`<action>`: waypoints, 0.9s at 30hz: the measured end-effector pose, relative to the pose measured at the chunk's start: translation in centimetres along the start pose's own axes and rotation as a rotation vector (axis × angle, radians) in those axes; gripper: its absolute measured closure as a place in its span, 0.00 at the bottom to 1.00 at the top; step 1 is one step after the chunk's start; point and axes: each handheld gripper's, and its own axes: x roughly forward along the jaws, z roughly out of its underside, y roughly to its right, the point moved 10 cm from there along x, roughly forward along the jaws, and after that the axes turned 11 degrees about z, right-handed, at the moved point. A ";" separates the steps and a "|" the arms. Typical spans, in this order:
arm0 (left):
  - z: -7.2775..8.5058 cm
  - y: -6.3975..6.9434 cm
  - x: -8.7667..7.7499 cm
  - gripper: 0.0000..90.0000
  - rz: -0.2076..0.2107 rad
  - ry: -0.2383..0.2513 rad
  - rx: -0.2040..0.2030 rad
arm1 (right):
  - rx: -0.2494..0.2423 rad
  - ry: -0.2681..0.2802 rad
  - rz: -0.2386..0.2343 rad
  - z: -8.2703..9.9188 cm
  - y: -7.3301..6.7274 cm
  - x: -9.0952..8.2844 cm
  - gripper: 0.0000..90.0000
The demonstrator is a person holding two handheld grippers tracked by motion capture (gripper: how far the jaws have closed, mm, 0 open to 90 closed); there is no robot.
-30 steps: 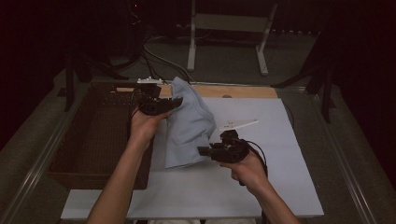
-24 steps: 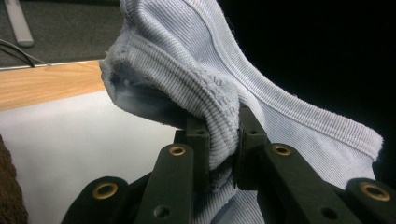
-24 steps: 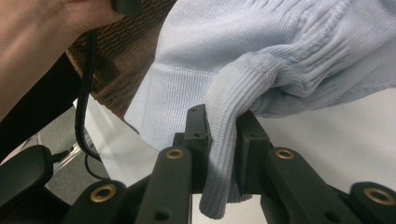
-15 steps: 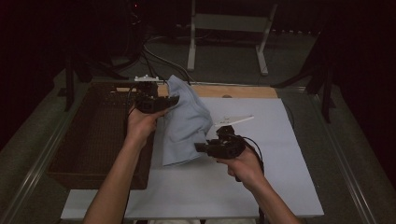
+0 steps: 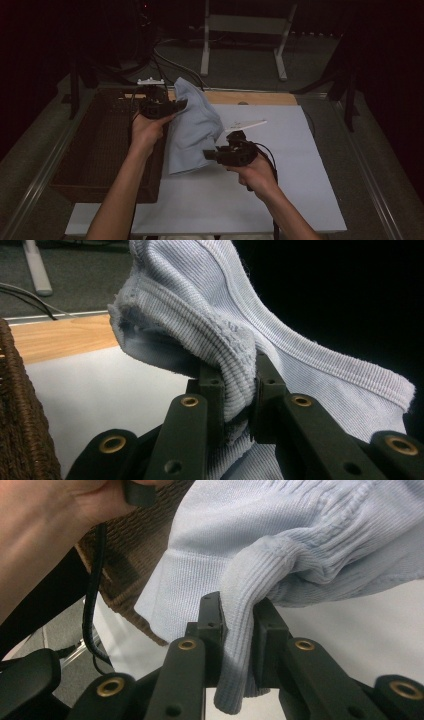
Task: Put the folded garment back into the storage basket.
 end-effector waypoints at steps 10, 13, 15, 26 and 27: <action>-0.4 -0.2 -0.6 0.91 -0.010 0.005 0.003 | -0.005 0.002 -0.005 -0.7 -0.6 0.5 0.87; -0.5 -0.4 -0.7 0.91 -0.012 0.007 0.001 | -0.008 0.002 -0.007 -0.9 -0.7 0.6 0.87; -0.5 -0.4 -0.8 0.91 -0.012 0.008 0.002 | -0.009 0.002 -0.009 -1.1 -0.9 0.7 0.87; -0.9 -0.9 -1.5 0.91 -0.020 0.015 0.004 | -0.019 0.005 -0.009 -2.0 -1.6 1.1 0.87; -0.9 -0.9 -1.6 0.91 -0.020 0.017 0.004 | -0.020 0.004 -0.008 -2.0 -1.6 1.1 0.87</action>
